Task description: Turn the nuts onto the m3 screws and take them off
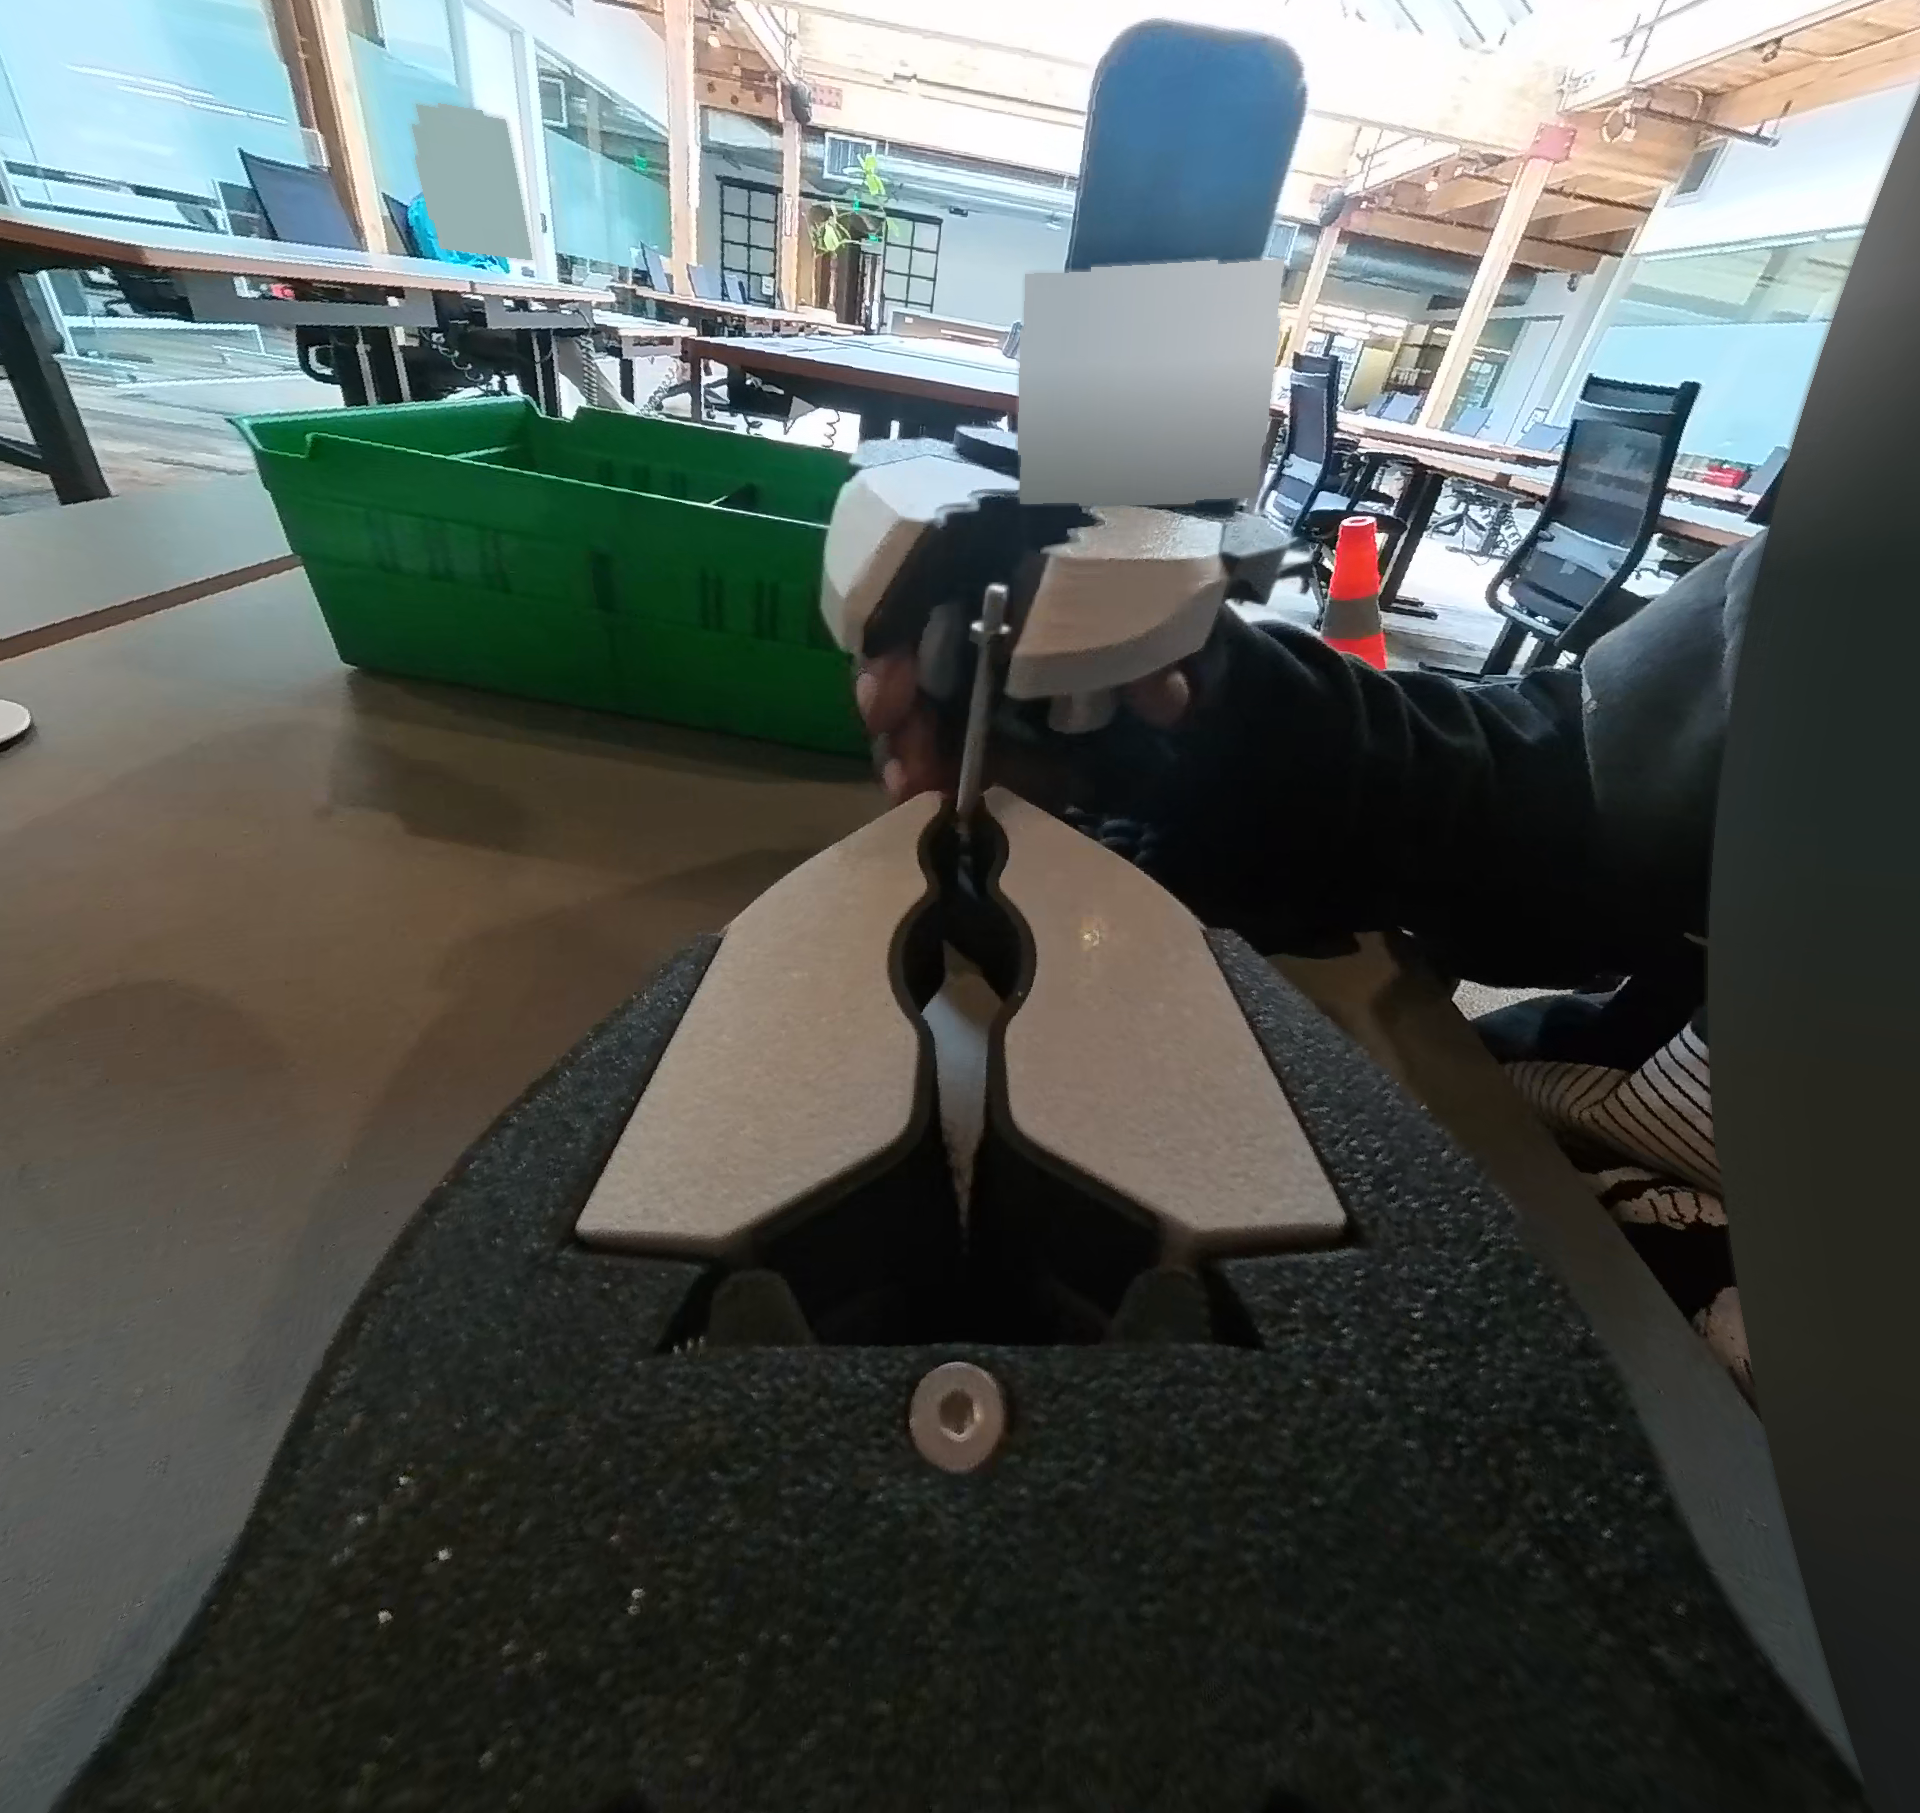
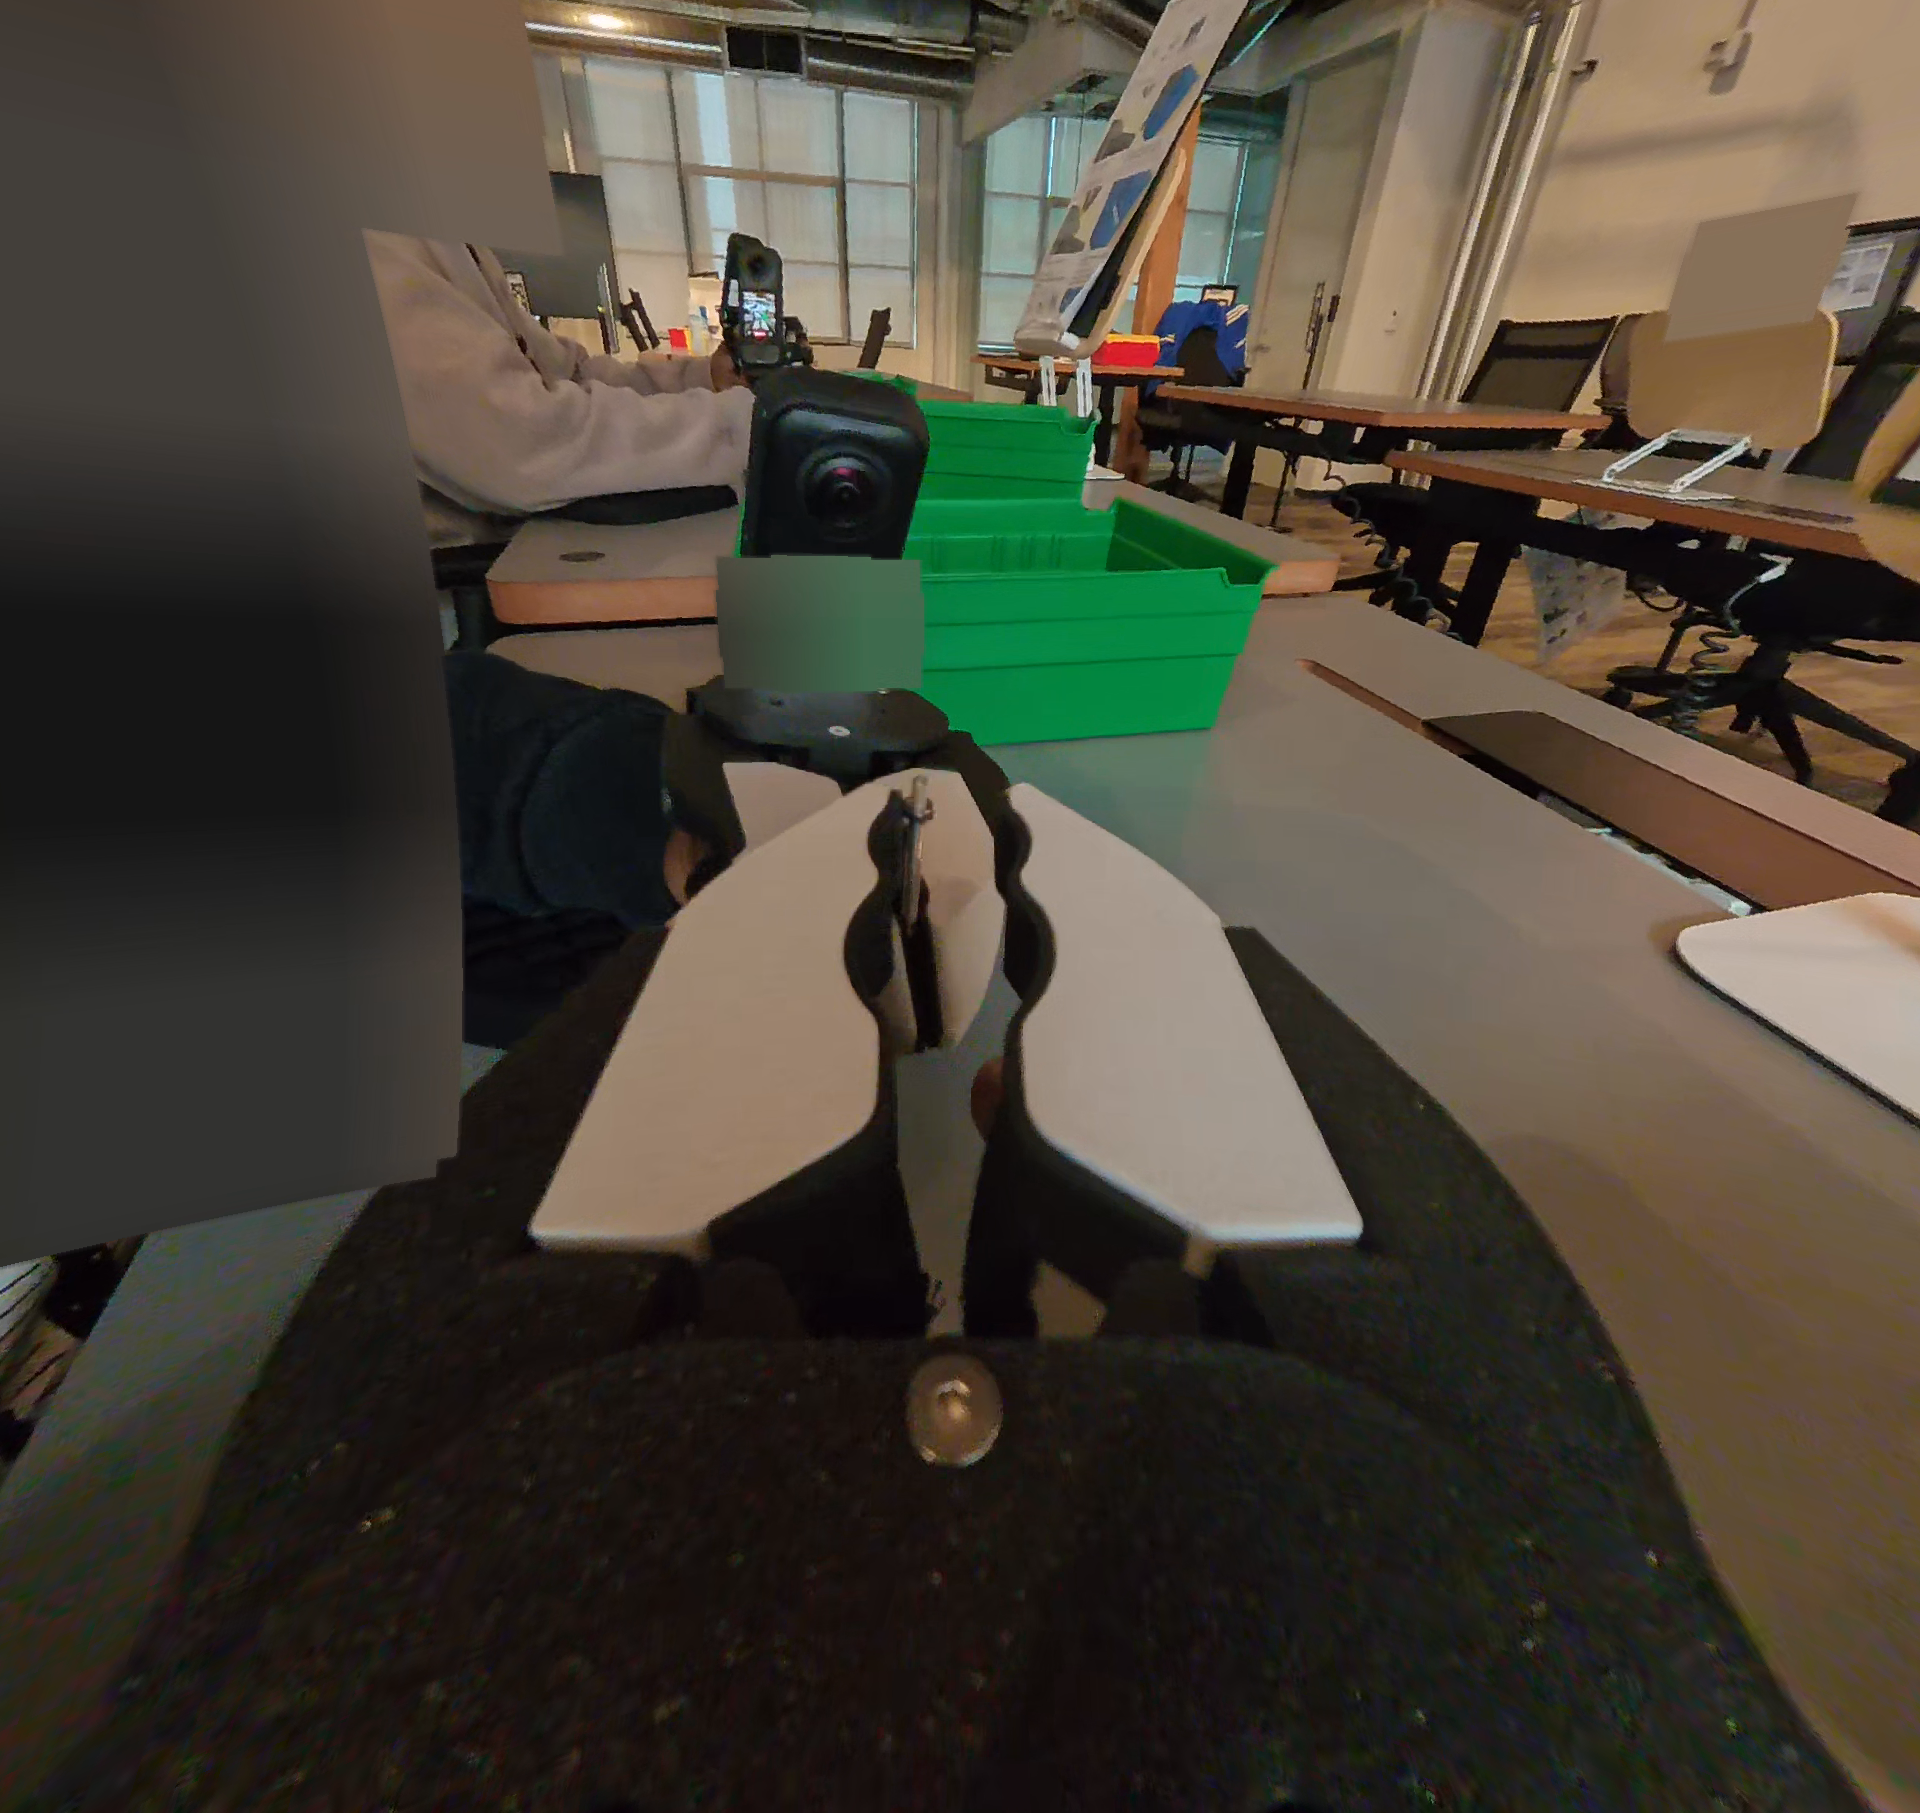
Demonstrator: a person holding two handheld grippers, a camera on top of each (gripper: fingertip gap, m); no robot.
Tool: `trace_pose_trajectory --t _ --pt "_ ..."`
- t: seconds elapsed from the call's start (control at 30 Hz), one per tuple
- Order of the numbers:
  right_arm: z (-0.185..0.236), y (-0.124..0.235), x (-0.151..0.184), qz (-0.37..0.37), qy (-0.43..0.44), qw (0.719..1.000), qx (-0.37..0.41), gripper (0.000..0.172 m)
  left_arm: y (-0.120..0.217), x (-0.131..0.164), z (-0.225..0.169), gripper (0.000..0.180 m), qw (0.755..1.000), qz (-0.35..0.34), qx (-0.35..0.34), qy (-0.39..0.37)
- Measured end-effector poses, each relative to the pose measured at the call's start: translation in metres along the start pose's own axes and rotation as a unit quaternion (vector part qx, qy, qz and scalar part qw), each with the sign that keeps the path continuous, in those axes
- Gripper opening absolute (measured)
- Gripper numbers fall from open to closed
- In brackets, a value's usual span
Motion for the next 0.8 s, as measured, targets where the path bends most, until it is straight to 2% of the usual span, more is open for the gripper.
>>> trace_pose_trajectory --t 0.17,0.33,0.6,0.8 --pt "-0.002 0.008 -0.001 -0.012 -0.002 1.0 0.002 0.013 0.0 0.0 0.001 0.001 1.0 -0.001 -0.002 0.003" --pt "0.005 -0.005 0.002 0.008 0.016 1.0 -0.006 0.02 0.0 0.0 0.0 0.001 1.0 0.001 0.0 0.001" --pt "-0.001 0.007 0.001 -0.004 0.008 1.0 0.002 0.012 0.0 0.0 0.001 0.001 1.0 -0.002 -0.002 0.003" --pt "0.005 -0.005 0.001 0.007 0.016 1.0 -0.008 0.018 -0.001 0.001 0.0 0.001 1.0 0.003 0.001 -0.002"
Point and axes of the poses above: each gripper's, where its closed fingertips meet, y back along the fingers, x out of its underside, z = x × y across the jaws, the point moved 2 cm from there along y, back along the fingers, and after that the axes turned 4 degrees about z, right-handed, at the moved point
